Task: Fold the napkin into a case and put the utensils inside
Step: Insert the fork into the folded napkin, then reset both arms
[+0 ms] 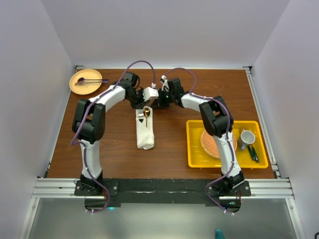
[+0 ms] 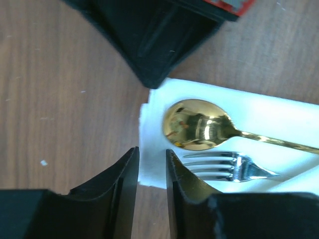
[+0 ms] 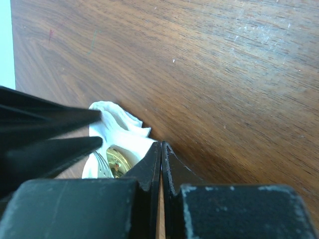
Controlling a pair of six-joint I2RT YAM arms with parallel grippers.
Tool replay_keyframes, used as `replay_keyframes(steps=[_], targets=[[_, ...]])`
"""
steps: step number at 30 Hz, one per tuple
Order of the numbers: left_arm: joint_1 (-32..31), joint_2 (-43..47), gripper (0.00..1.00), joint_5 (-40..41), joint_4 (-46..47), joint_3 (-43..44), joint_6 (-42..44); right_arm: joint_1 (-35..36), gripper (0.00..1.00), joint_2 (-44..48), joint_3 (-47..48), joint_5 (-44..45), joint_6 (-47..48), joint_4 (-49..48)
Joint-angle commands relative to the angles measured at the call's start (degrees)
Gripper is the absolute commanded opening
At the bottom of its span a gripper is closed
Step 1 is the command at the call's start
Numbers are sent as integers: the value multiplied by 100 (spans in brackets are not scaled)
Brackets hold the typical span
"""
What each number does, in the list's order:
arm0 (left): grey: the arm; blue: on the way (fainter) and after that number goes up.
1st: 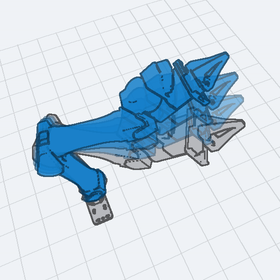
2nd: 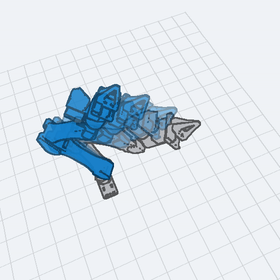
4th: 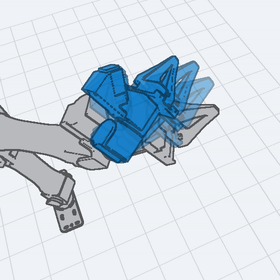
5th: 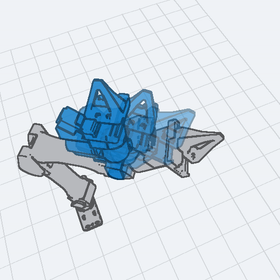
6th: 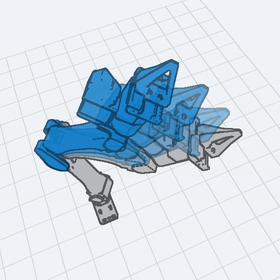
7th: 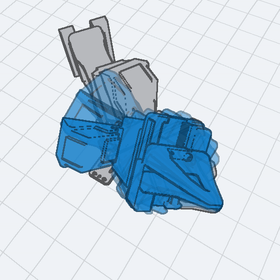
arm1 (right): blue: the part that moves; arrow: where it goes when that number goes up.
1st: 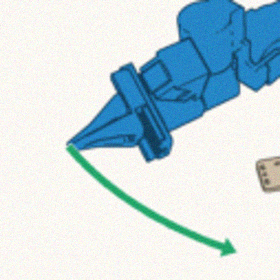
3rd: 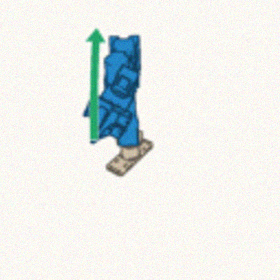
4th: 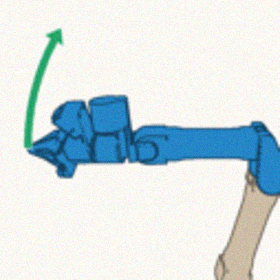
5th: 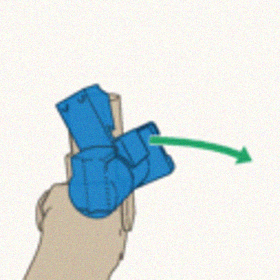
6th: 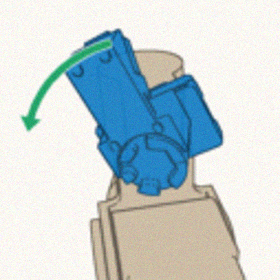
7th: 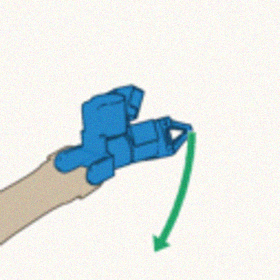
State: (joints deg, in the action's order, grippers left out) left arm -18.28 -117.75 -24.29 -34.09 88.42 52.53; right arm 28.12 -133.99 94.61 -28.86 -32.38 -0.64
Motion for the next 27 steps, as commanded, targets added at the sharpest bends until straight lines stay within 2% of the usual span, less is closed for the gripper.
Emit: replay_keyframes(steps=[1, 5, 6, 7, 8, 10, 11, 12, 13, 14, 17, 18, 20, 21, 24, 26, 27], targets=[[114, 569, 38, 223, 648, 500, -803, 44, 0, -13, 198, 127, 109, -41], [421, 982, 43, 153, 1158, 606, -1306, 62, 1, 5, 260, 39, 136, -50], [483, 1043, 46, 110, 1254, 623, -1411, 62, 6, 40, 277, 30, 153, -41], [553, 1114, 48, 48, 1255, 641, -1656, 62, 16, 75, 312, 21, 171, -41], [711, 1210, 52, -144, 1247, 693, -1806, 62, 20, 110, 330, 30, 188, -32], [896, 1377, 75, -382, 1203, 720, -2323, 53, 29, 241, 418, 21, 293, 47], [1088, 1430, 93, -601, 1176, 746, -2492, 36, 39, 303, 462, 64, 355, 47], [1177, 1492, 100, -646, 1185, 764, -2702, 44, 44, 356, 506, 100, 434, 273], [1248, 1553, 100, -647, 1202, 764, -3131, 36, 48, 513, 576, 135, 591, 336], [1379, 1658, 100, -577, 1185, 834, -3327, 10, 58, 602, 585, 161, 653, 389], [1546, 1791, 100, -366, 931, 1114, -3767, -87, 71, 1005, 603, 249, 926, 547], [1582, 1791, 100, -322, 556, 1255, -3803, -122, 83, 1111, 638, 284, 996, 704], [1670, 1721, 100, -278, 168, 1658, -3891, -227, 92, 1453, 664, 337, 1260, 872], [1696, 1660, 100, -382, -461, 1826, -3848, -263, 98, 1577, 656, 363, 1348, 1091], [1767, 1501, 100, -602, -1631, 2162, -3506, -412, 98, 2321, 289, 452, 1760, 1618], [1767, 1728, 100, -481, -1847, 1665, -3320, -474, 98, 2762, -81, 530, 2112, 1865], [1767, 1877, 100, -358, -1612, 1356, -3381, -491, 98, 3243, -509, 574, 2191, 1945]])
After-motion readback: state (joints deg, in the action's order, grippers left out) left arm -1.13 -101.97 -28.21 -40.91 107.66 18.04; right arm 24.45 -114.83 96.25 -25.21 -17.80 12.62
